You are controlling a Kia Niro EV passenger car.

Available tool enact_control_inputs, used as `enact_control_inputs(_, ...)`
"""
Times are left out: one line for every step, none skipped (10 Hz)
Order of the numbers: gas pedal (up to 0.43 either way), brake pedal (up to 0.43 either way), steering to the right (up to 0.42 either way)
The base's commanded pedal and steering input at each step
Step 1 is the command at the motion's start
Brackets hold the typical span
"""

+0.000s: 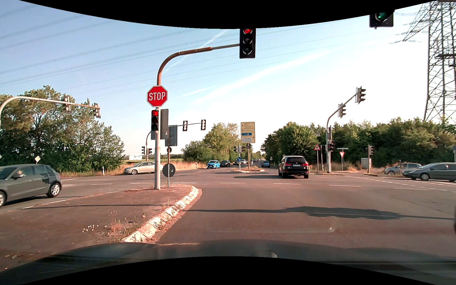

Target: Follow the waypoints while adhering to traffic rules and regulations

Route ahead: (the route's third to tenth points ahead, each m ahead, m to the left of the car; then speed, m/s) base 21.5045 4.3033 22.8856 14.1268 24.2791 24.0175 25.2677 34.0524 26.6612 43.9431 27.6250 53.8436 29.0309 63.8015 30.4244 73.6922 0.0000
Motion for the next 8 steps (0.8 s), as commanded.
enact_control_inputs(0.000,0.280,-0.002)
enact_control_inputs(0.000,0.287,-0.002)
enact_control_inputs(0.000,0.287,-0.002)
enact_control_inputs(0.000,0.287,-0.002)
enact_control_inputs(0.000,0.287,-0.002)
enact_control_inputs(0.000,0.287,-0.002)
enact_control_inputs(0.000,0.287,-0.002)
enact_control_inputs(0.000,0.287,-0.002)
